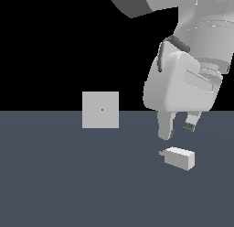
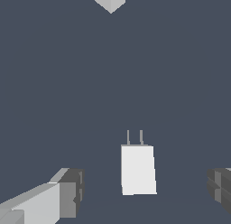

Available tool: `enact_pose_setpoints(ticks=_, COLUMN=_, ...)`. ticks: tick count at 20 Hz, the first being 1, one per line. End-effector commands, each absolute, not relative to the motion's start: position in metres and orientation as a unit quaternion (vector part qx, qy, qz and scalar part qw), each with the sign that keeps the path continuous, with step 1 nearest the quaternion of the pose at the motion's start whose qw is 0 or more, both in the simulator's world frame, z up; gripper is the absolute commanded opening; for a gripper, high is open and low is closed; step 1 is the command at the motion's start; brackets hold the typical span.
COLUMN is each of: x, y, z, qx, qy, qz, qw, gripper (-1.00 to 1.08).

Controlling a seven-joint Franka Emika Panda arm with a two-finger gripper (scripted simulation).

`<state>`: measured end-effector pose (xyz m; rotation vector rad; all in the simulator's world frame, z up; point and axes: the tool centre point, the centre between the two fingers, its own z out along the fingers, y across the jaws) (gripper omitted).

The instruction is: Plug the charger into the wall socket.

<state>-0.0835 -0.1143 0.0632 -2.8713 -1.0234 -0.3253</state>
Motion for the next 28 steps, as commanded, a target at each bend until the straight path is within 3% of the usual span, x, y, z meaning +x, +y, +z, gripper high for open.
enact_pose_setpoints(ticks=1, x=-0.084, y=-0.115, z=0.062, qx=-0.935, qy=-0.337, qz=-0.106, qw=0.038, gripper=1.0)
enact_pose_setpoints(ticks=23, x=-0.084, y=-0.115, z=0.012, qx=-0.935, qy=-0.337, qz=-0.106, qw=0.038, gripper=1.0)
enact_pose_setpoints(ticks=24, x=-0.084, y=-0.115, z=0.012, qx=-0.935, qy=-0.337, qz=-0.106, qw=0.038, gripper=-1.0)
enact_pose_setpoints(ticks=28, x=-0.084, y=-0.115, z=0.012, qx=-0.935, qy=-0.337, qz=-0.106, qw=0.038, gripper=-1.0)
